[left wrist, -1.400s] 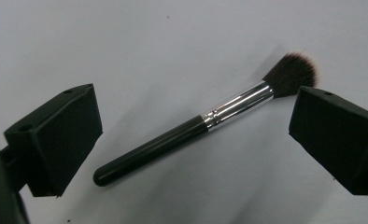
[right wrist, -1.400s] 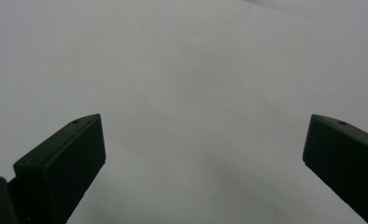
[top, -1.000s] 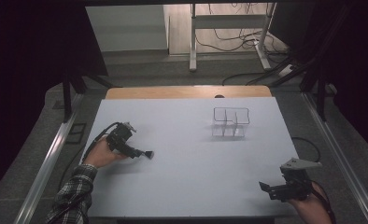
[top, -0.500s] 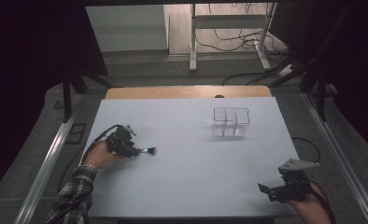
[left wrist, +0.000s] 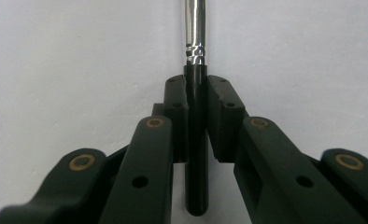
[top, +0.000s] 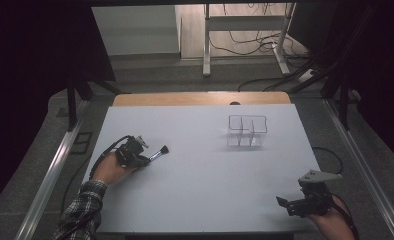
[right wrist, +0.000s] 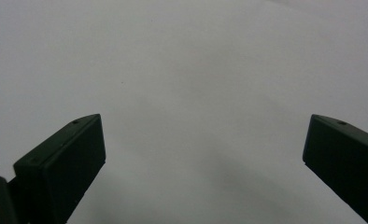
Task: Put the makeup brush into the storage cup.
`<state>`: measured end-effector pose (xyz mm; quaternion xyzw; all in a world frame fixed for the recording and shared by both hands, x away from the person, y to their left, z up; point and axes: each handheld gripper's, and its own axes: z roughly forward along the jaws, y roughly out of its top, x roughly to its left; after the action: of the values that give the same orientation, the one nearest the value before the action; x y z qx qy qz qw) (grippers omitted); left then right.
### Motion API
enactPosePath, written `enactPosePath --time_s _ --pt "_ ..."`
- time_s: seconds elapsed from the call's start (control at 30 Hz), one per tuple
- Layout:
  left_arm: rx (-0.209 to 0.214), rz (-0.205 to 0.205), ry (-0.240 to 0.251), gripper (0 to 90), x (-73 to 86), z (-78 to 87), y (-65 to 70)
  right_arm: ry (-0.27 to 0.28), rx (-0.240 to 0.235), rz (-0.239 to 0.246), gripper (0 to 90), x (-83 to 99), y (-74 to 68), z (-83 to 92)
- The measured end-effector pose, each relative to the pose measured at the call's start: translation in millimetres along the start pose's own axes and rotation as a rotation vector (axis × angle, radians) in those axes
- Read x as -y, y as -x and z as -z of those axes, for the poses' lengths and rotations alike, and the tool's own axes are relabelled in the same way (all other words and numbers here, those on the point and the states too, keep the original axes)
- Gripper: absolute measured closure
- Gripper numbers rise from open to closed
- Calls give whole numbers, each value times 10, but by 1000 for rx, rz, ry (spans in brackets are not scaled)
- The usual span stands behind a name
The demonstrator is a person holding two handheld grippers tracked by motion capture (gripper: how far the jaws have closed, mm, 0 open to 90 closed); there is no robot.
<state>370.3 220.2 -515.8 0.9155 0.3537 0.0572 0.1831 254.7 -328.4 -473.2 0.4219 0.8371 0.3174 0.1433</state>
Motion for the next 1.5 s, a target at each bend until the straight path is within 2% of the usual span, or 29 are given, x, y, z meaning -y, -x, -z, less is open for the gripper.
enactPosePath --time_s 0.37,0.73,0.8,1.03,1.5 --pt "19 23 103 794 51 108 74 6 1 1 0 -2 6 9" --pt "28 48 173 793 135 211 145 10 2 2 0 -7 4 8" --pt "29 38 182 793 146 229 153 12 2 2 0 -8 4 9" --pt "30 68 234 793 190 334 247 13 4 4 0 -10 -1 10" --pt "39 63 326 793 262 507 422 16 8 4 0 -15 -10 7"
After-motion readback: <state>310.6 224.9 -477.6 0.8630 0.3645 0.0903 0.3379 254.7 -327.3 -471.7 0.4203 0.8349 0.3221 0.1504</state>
